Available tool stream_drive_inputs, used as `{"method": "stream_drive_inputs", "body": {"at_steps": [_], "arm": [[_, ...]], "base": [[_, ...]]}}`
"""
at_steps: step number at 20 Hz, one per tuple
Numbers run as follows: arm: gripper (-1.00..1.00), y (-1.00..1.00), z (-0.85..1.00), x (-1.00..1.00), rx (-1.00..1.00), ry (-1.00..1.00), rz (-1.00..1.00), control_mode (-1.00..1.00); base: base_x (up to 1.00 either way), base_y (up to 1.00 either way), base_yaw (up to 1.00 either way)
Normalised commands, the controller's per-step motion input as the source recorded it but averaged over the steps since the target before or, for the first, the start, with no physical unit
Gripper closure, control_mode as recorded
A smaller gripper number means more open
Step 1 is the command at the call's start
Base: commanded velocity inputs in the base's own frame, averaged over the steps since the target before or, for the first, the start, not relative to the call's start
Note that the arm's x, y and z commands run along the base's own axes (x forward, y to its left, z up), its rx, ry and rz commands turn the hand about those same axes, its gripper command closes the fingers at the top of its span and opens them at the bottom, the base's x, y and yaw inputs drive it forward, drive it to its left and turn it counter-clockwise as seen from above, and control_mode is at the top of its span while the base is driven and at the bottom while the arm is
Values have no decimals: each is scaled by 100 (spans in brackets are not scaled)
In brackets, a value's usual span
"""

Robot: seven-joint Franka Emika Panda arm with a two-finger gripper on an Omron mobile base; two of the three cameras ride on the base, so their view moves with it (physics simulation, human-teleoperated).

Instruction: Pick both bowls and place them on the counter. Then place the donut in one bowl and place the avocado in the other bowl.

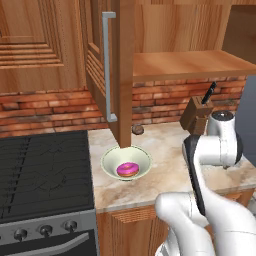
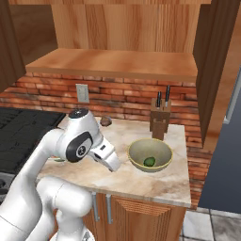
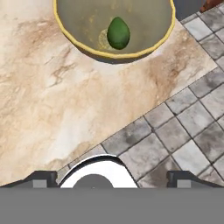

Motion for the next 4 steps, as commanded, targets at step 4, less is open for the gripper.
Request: {"method": "stream_drive_inputs", "body": {"at_steps": [4], "arm": [[-100, 0, 0, 0, 0, 0, 0, -100]], "base": [[0, 0, 0]]}}
